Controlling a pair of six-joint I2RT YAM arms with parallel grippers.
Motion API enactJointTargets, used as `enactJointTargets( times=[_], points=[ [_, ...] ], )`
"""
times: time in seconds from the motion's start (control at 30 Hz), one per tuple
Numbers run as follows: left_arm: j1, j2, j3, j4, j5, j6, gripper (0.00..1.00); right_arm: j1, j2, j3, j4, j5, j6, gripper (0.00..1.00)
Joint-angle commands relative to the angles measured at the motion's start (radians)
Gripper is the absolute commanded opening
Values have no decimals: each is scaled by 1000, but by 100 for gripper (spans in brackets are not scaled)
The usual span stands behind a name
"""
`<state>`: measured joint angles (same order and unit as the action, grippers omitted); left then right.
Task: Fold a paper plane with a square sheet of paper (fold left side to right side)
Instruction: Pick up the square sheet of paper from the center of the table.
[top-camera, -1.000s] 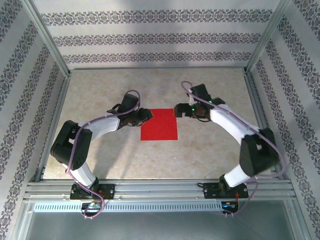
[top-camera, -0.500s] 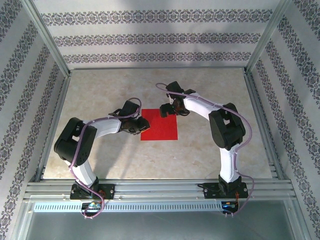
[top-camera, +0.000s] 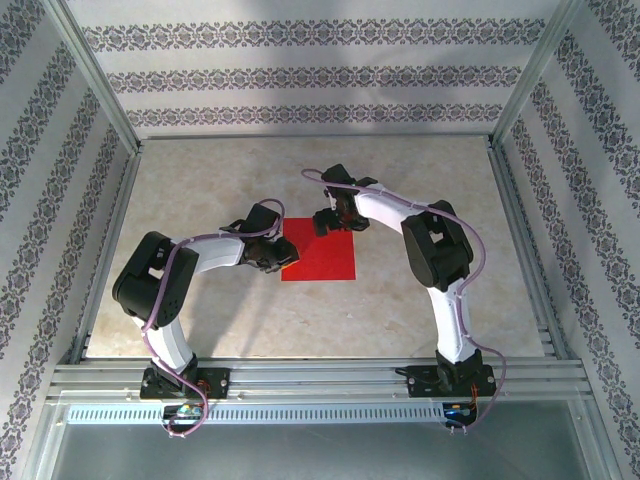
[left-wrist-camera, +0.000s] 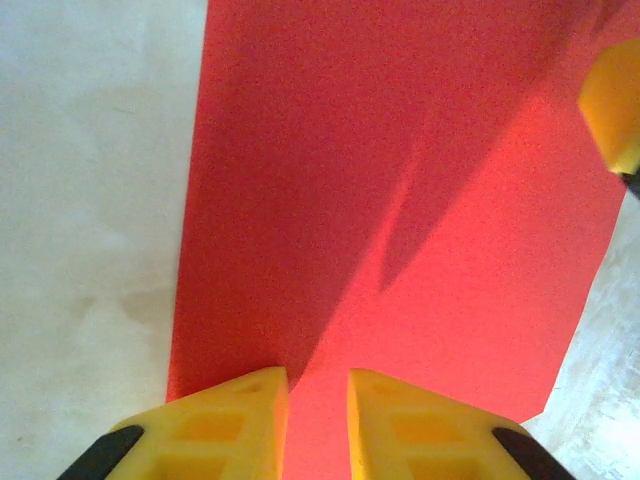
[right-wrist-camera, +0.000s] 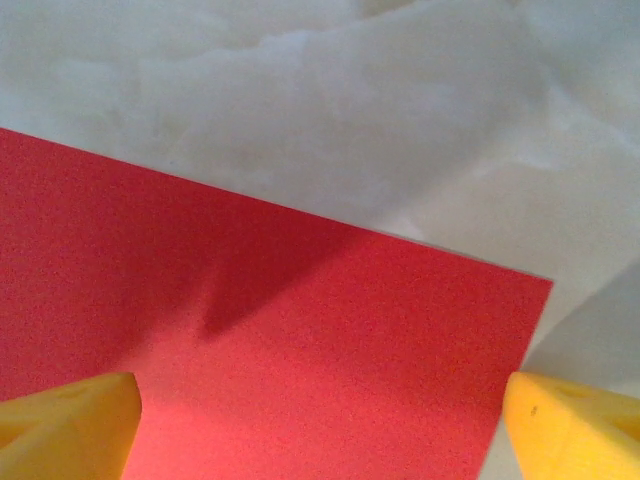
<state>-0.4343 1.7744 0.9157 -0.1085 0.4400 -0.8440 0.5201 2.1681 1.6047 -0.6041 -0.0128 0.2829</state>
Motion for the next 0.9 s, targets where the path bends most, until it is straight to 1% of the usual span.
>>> enactJointTargets(
  times=[0.0,0.17,0.37,0.53,0.67,0.77,0.87],
  points=[
    [1,30,-1,-30,-3,16,24,18,20,14,-39,-38,19,91],
    [0,40,-4,-15,5,4,24,30,9,-13,-37,-72,32,89],
    [0,41,-4,-13,5,5,24,52,-24,-44,-35,-82,51,88],
    [0,38,-3,-4,9,0,24,79,-59,-54,-39,-110,69,83],
    [-1,37,-5,8,14,-7,24,96,-82,-72,-31,-153,101,78],
    [0,37,-5,18,23,-11,24,102,-94,-85,-13,-185,122,72],
    [-1,37,-4,18,25,-10,24,102,-94,-83,-11,-199,129,63]
  ],
)
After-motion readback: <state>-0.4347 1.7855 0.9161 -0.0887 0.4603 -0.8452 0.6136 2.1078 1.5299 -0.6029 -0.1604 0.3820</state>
